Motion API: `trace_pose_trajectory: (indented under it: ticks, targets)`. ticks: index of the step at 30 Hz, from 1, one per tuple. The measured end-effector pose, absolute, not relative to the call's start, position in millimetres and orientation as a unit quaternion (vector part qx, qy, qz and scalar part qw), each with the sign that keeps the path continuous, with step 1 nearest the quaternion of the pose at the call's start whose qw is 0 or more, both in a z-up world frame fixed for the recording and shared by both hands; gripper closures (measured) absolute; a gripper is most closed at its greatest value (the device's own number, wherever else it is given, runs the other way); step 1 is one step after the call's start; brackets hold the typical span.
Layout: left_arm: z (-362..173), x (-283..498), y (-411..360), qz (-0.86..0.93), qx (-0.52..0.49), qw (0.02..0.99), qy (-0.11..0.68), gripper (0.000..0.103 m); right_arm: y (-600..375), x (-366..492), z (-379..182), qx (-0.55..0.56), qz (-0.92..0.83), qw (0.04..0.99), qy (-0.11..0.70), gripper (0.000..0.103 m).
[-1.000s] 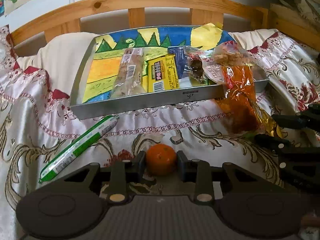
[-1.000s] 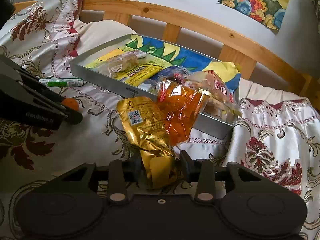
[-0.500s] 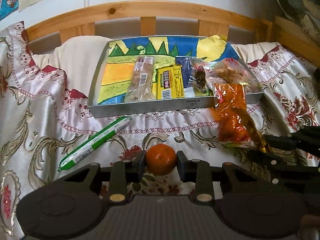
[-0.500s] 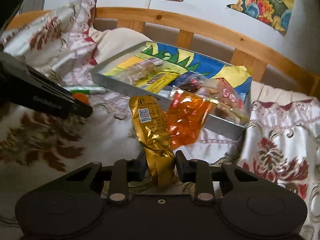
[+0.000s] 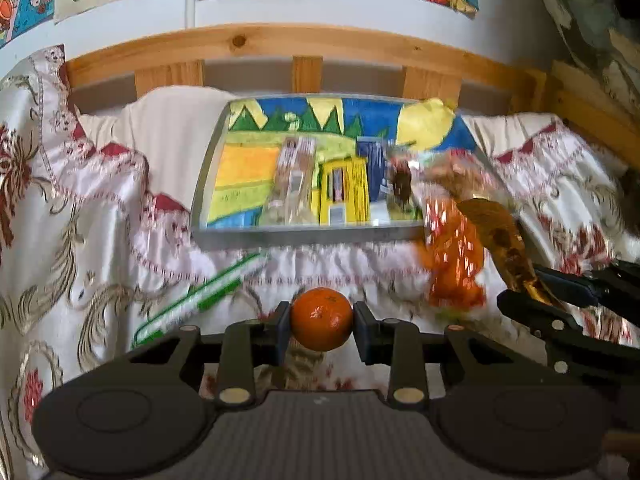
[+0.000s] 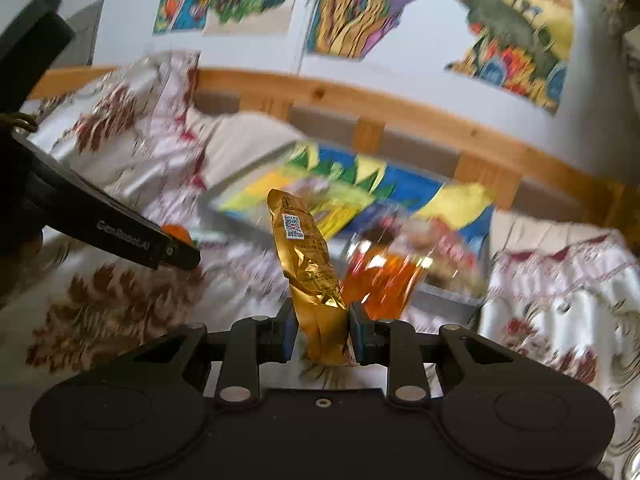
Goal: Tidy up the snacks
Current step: 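Carry the orange into the tray with the left gripper while the right gripper places the gold wrapper there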
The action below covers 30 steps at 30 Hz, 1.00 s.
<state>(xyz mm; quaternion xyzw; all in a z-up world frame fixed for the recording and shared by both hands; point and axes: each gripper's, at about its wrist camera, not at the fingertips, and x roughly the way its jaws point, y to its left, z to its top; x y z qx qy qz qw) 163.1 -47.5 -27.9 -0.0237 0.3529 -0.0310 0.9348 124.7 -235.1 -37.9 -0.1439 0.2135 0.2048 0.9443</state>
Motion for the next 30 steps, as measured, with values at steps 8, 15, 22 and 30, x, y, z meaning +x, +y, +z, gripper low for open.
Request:
trace_pose_trajectory:
  ticks: [8,15,22,30]
  targets:
    - [-4,216,-58,-0.020,-0.032,0.946,0.323,0.067,-248,161,-21,-0.097,0.189,0.964,0.158,0.074]
    - [-1,278,-66,0.003,-0.046,0.948,0.314,0.067,-255,217,-10,-0.048,0.195,0.970,0.135,0.074]
    - [-22,326,-71,0.011,-0.048,0.943,0.329,0.067,-263,269,-24,-0.040,0.185,0.970,0.150,0.074]
    - [-45,337,-71,0.005,-0.038,0.944,0.329,0.067,-258,291,-46,-0.011,0.209,0.957,0.203,0.074]
